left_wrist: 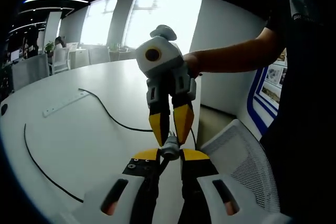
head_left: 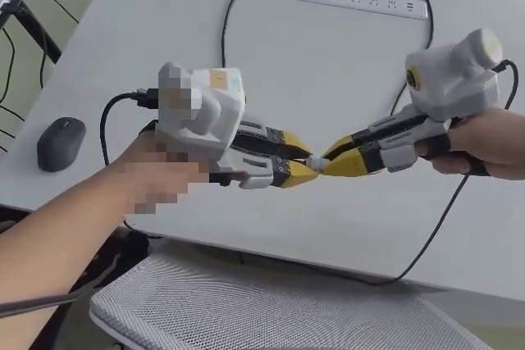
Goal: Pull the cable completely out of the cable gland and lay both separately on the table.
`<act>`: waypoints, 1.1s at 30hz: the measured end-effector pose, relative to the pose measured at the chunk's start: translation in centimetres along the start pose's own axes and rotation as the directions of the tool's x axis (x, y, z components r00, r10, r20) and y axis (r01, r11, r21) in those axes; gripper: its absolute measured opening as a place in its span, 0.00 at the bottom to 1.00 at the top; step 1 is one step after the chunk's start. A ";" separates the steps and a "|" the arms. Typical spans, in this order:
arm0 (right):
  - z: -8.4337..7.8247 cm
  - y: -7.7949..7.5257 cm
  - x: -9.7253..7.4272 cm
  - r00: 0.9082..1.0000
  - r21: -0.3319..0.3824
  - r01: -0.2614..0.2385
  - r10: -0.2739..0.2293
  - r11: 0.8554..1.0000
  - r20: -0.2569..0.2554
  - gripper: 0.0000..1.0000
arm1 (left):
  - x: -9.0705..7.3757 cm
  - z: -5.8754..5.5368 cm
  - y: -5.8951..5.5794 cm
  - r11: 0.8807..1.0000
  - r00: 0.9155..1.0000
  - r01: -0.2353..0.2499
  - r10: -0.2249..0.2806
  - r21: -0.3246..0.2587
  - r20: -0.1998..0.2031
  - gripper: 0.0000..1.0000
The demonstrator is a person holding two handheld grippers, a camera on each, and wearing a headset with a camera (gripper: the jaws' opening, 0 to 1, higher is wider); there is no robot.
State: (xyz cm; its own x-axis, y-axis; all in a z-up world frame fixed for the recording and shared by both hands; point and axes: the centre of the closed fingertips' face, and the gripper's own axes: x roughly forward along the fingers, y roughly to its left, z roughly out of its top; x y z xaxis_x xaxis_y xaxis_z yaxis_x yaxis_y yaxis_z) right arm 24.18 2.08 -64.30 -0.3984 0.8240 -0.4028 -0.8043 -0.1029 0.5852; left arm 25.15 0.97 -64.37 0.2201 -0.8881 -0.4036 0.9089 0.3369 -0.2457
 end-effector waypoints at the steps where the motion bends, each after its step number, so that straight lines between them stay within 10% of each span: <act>1: 0.1 0.0 0.1 1.000 -0.047 0.028 -0.029 0.998 -0.013 0.06 | -0.1 0.0 0.1 1.000 1.000 -0.001 0.001 -0.011 -0.001 0.15; 4: 0.3 0.1 0.2 0.993 -0.159 0.105 -0.112 0.982 -0.039 0.06 | -0.3 0.0 0.3 0.999 1.000 0.000 0.000 -0.046 0.008 0.15; 11: 0.3 0.2 0.1 0.951 -0.376 0.262 -0.303 0.889 -0.054 0.07 | -0.4 0.1 0.3 0.996 1.000 0.001 0.001 -0.089 0.022 0.15; 20: 0.4 0.0 0.1 0.889 -0.616 0.364 -0.458 0.699 0.006 0.07 | -0.6 0.2 0.5 0.993 1.000 0.000 0.002 -0.121 0.020 0.15; 23: 0.2 -0.2 0.0 0.880 -0.648 0.369 -0.474 0.666 0.014 0.07 | -0.6 0.2 0.4 0.992 1.000 0.001 0.001 -0.122 0.018 0.15; 28: 0.0 -0.3 0.0 0.875 -0.647 0.370 -0.483 0.667 0.003 0.08 | -0.4 0.1 0.2 0.992 1.000 0.002 -0.001 -0.122 0.008 0.15; 33: 0.3 -0.3 -0.3 0.883 -0.579 0.391 -0.470 0.715 0.015 0.08 | -0.4 0.3 0.1 0.992 1.000 -0.001 0.003 -0.123 0.016 0.15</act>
State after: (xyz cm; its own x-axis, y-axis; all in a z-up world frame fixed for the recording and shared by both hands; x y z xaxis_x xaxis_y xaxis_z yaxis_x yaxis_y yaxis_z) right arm 24.65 2.03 -64.13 0.0329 0.7838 -0.6202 -0.9864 -0.0744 -0.1464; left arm 25.22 1.30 -63.96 0.2286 -0.8920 -0.3900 0.8584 0.3737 -0.3515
